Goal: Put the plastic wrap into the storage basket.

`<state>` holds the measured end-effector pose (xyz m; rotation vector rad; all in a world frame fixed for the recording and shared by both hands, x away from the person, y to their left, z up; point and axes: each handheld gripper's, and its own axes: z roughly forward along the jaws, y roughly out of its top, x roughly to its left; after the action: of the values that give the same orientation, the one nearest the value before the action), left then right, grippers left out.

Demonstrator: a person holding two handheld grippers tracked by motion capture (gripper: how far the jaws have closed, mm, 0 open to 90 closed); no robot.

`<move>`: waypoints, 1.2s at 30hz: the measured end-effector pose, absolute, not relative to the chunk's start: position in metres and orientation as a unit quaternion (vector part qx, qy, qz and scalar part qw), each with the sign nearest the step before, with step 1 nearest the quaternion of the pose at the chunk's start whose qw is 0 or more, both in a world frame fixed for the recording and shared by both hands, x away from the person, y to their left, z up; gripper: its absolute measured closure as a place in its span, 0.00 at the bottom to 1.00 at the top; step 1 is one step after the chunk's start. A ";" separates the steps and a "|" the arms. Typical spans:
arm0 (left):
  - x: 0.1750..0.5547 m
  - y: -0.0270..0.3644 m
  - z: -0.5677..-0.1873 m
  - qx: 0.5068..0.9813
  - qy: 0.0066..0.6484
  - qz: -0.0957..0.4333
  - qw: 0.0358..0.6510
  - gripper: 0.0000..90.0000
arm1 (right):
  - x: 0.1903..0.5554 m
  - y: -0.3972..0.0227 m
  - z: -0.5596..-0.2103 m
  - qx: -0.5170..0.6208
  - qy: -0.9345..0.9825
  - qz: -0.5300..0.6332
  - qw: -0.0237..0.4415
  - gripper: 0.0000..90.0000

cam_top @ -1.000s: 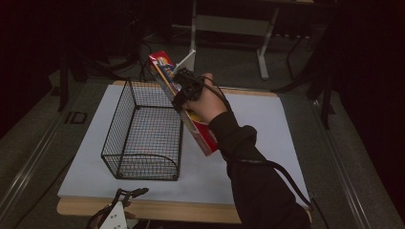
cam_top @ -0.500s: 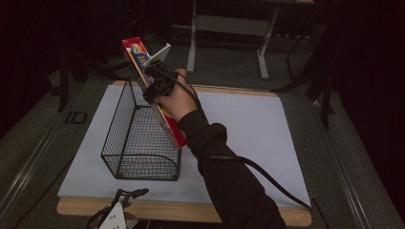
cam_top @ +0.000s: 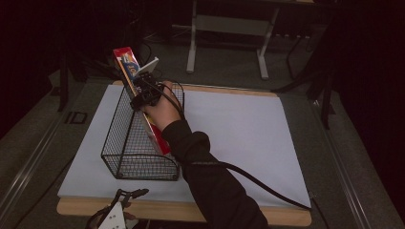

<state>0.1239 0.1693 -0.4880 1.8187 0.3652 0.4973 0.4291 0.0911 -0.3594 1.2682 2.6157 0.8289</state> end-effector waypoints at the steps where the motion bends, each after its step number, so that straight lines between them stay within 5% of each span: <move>1: 0.124 0.170 -0.488 0.776 0.155 0.212 0.573 0.00 | 0.429 0.093 -0.367 0.421 0.862 0.274 0.068 0.45; 36: 0.124 0.167 -0.489 0.781 0.150 0.209 0.569 0.00 | 0.433 0.089 -0.442 0.447 0.861 0.235 0.054 0.37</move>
<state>0.1240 0.1675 -0.4887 1.8334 0.3524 0.4911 0.4331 0.0893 -0.4421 1.3587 2.6171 0.7149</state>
